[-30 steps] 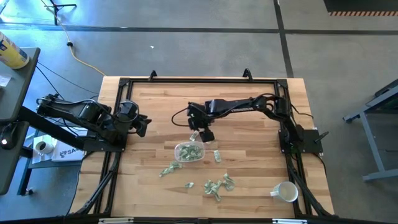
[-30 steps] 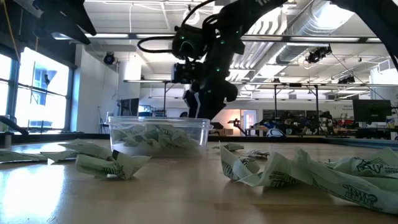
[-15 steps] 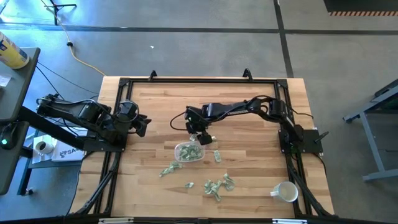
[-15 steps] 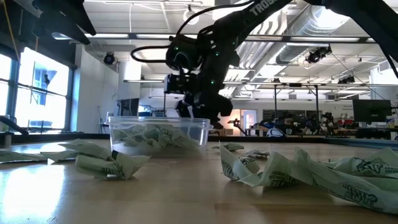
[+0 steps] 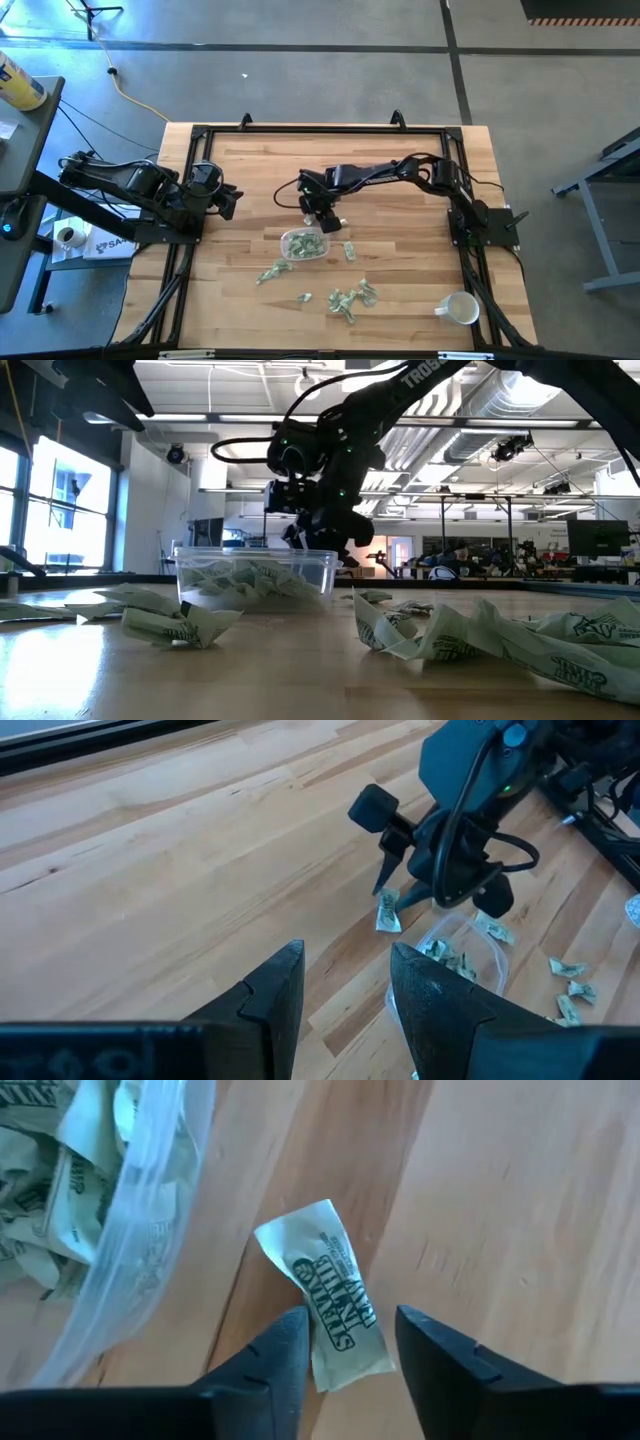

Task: Pick and place Stevia / Truvia into bins
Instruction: Put the green stevia packet into the transparent bin

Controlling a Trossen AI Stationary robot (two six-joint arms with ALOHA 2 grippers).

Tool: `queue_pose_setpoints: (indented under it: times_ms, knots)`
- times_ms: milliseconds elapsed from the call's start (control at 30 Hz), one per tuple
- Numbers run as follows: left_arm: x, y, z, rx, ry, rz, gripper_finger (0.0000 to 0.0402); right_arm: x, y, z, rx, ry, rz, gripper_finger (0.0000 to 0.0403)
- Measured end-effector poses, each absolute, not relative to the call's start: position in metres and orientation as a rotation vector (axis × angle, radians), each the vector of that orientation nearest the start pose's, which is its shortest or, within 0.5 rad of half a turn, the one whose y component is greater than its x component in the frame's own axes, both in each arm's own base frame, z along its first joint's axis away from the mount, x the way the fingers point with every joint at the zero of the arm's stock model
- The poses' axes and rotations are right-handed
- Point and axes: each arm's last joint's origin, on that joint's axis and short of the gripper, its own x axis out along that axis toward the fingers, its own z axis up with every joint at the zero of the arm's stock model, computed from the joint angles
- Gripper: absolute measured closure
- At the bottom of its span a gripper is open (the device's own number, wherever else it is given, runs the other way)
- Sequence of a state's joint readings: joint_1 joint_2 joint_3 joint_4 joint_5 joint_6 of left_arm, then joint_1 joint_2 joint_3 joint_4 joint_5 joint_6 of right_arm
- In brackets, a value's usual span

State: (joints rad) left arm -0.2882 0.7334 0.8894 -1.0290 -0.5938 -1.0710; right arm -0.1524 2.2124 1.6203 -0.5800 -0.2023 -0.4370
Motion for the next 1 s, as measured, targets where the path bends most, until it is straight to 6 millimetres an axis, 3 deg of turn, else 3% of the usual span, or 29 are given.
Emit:
queue_pose_setpoints:
  times_ms: [267, 567, 700, 833, 1000]
  knots:
    - [0.115, -0.017, 0.307, -0.632, 0.544, 0.659, 0.0218, 0.447, -0.064, 0.132, -0.121, 1.141, 0.293, 0.0292]
    - [0.114, -0.017, 0.306, -0.621, 0.559, 0.667, 0.0218, 0.446, -0.068, 0.131, -0.106, 1.155, 0.272, 0.0386]
    - [0.114, -0.017, 0.306, -0.621, 0.559, 0.667, 0.0218, 0.447, -0.069, 0.133, -0.076, 1.158, 0.246, 0.0393]
    - [0.114, -0.017, 0.306, -0.621, 0.558, 0.667, 0.0218, 0.452, -0.075, 0.142, -0.047, 1.145, 0.194, 0.039]
    - [0.114, -0.017, 0.306, -0.621, 0.558, 0.667, 0.0218, 0.464, -0.082, 0.172, -0.052, 1.084, 0.169, 0.0396]
